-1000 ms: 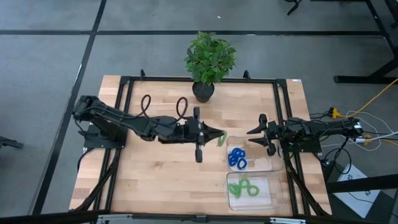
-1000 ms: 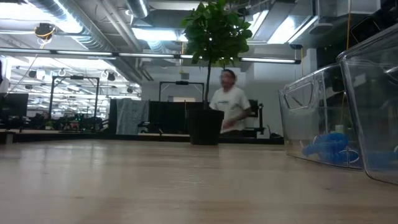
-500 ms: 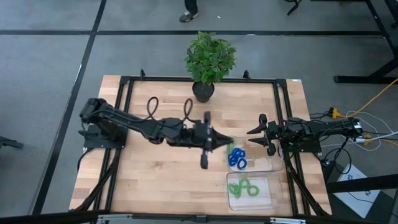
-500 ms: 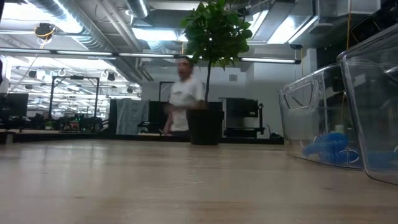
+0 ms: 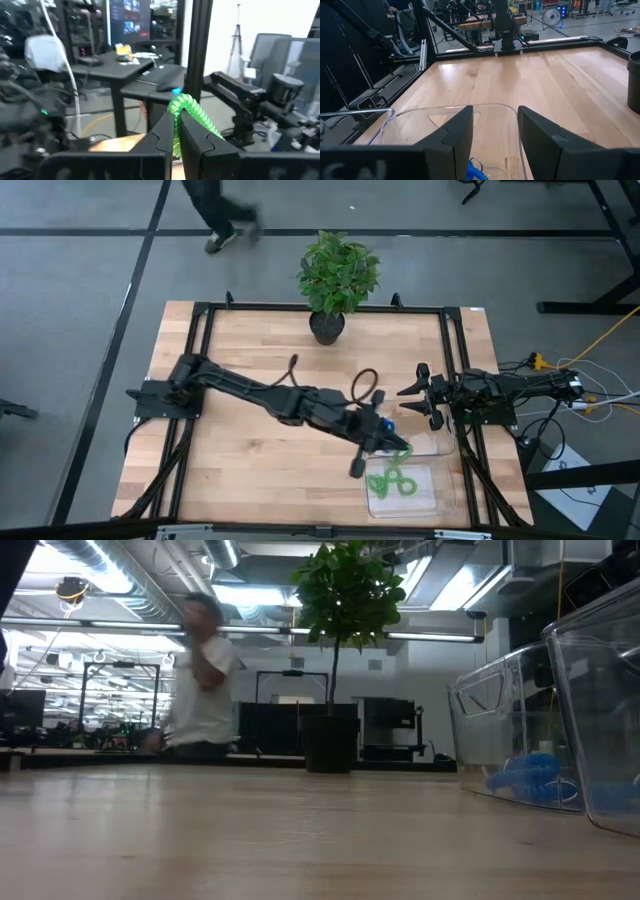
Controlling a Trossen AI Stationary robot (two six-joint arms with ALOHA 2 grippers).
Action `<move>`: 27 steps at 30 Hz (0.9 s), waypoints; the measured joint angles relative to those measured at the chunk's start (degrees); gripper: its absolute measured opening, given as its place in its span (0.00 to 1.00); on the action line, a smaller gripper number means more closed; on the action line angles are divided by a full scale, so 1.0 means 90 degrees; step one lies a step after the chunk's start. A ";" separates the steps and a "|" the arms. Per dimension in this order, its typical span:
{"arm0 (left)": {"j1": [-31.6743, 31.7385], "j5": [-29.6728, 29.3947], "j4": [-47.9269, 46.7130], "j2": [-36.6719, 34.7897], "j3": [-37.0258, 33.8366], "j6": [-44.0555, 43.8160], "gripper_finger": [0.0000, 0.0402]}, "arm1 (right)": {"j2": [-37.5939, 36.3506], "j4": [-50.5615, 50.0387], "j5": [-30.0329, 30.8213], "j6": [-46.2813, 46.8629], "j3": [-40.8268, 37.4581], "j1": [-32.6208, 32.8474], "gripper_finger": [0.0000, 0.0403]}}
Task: Sort spring keychains
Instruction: Put the green spring keychain in the bottom transparent bin
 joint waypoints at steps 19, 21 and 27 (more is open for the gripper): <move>-0.0233 0.0449 -0.0279 0.1644 0.0142 -0.0629 0.03 | 0.0001 0.0001 0.0000 0.0000 0.0000 0.0000 0.38; -0.0256 0.0397 -0.0383 0.1668 0.0142 -0.0461 0.04 | 0.0001 0.0000 0.0000 0.0000 0.0002 0.0000 0.38; -0.0386 -0.0661 -0.0790 0.1626 0.0142 0.0277 0.14 | 0.0000 0.0000 0.0000 0.0000 0.0001 0.0000 0.38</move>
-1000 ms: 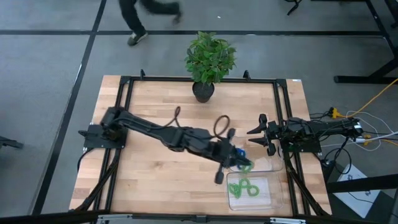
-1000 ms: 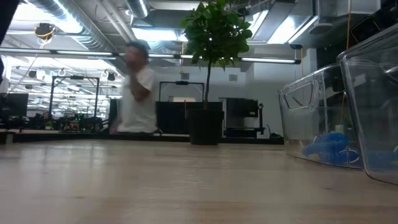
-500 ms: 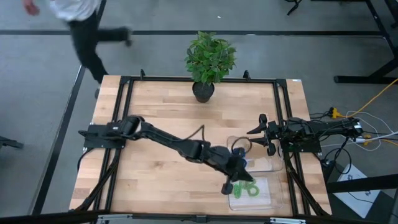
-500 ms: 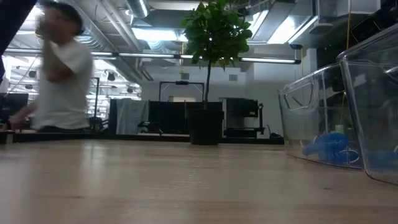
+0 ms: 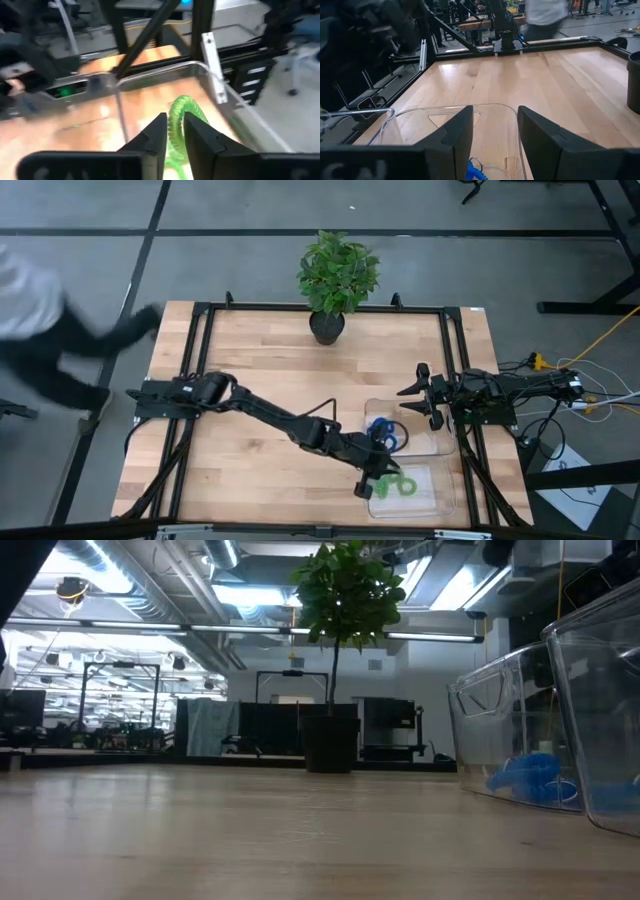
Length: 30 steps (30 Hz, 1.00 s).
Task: Sort spring keychains
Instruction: Put the green spring keychain in the bottom transparent bin, then return to Home Position
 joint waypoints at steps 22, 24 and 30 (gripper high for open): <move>0.0234 -0.0663 0.0718 -0.0185 0.0000 -0.2924 0.40 | 0.0002 0.0000 0.0000 0.0000 0.0001 0.0000 0.38; 0.0291 -0.0662 0.1025 -0.0185 0.0000 -0.3110 0.40 | 0.0001 0.0000 0.0000 0.0000 0.0001 0.0000 0.38; 0.0499 -0.0394 0.2452 -0.0185 0.0000 -0.3514 0.40 | 0.0000 0.0000 0.0000 0.0000 0.0001 0.0000 0.38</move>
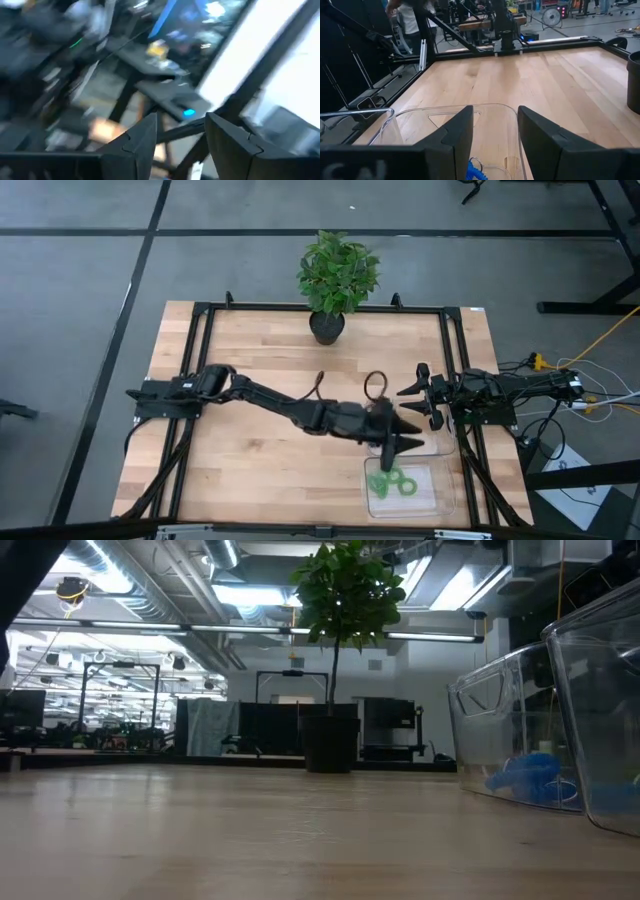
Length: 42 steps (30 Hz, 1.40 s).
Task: Sort spring keychains
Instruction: Return to Home Position
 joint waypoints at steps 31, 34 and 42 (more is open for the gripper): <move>-0.0149 0.0641 -0.4835 -0.5961 -0.3224 0.1887 0.39 | 0.0000 0.0000 0.0000 0.0000 -0.0002 0.0000 0.38; -0.0165 0.0489 -0.4240 -0.6977 -0.4351 0.1965 0.39 | 0.0001 0.0000 0.0000 0.0000 0.0000 0.0000 0.38; 0.0012 0.0484 -0.2284 -0.9476 -0.7499 0.2170 0.39 | 0.0000 0.0000 0.0000 0.0000 0.0000 0.0000 0.38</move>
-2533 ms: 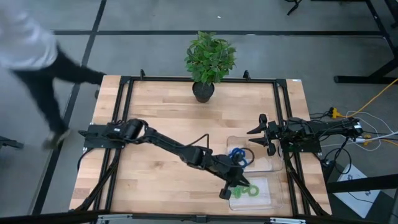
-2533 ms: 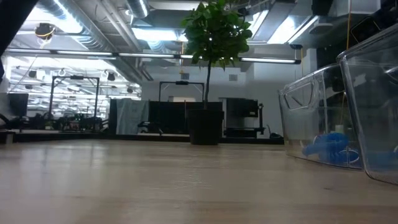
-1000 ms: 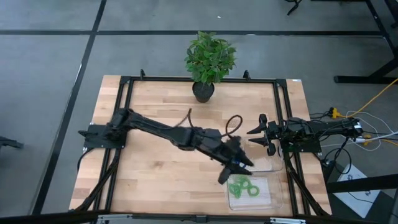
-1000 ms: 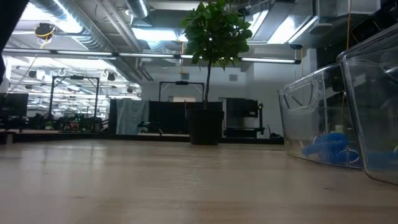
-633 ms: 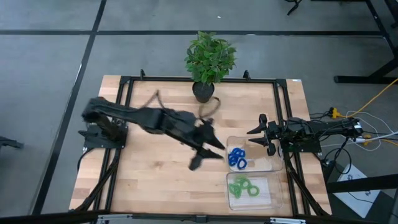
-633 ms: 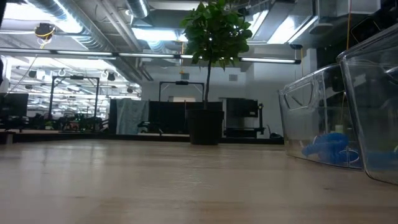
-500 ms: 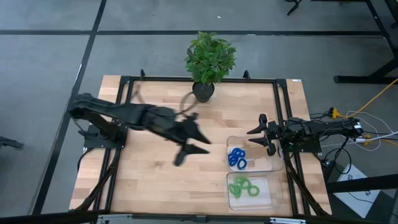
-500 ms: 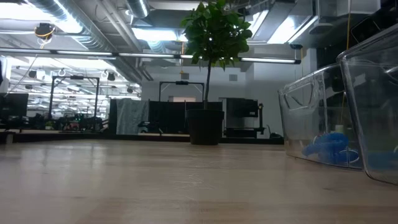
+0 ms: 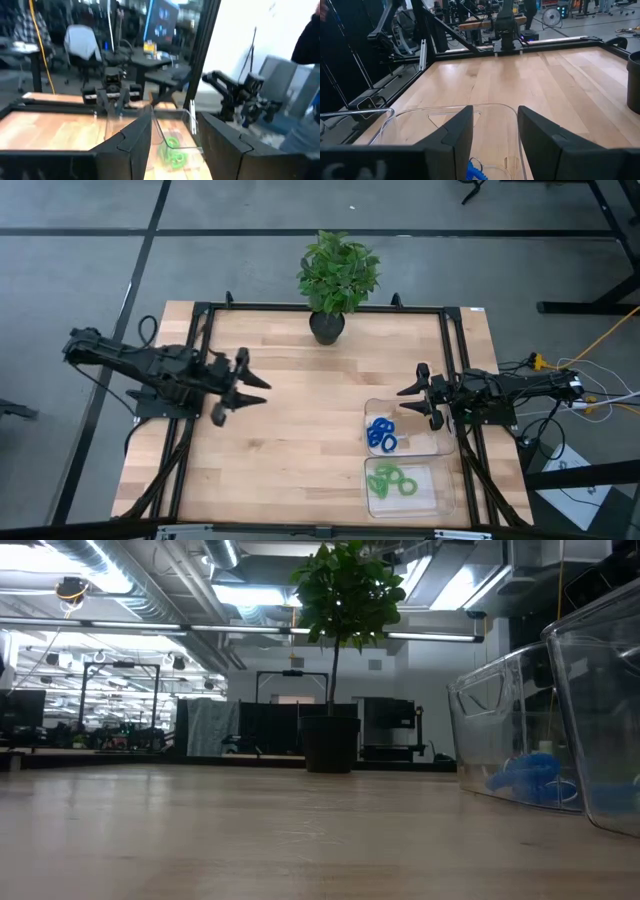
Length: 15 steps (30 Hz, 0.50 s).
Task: Sort spring keychains
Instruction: Return to Home Position
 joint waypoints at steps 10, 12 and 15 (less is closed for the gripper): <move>0.0420 0.0307 0.2443 -0.2465 -0.3191 -0.0175 0.39 | 0.0002 0.0000 0.0000 0.0000 -0.0002 0.0000 0.38; 0.0527 0.0321 0.2547 -0.2907 -0.3609 -0.0352 0.39 | 0.0002 0.0000 0.0000 0.0000 -0.0002 0.0000 0.38; 0.0694 0.0323 0.2539 -0.3565 -0.4068 -0.0583 0.39 | 0.0002 0.0000 0.0000 0.0000 0.0000 0.0000 0.38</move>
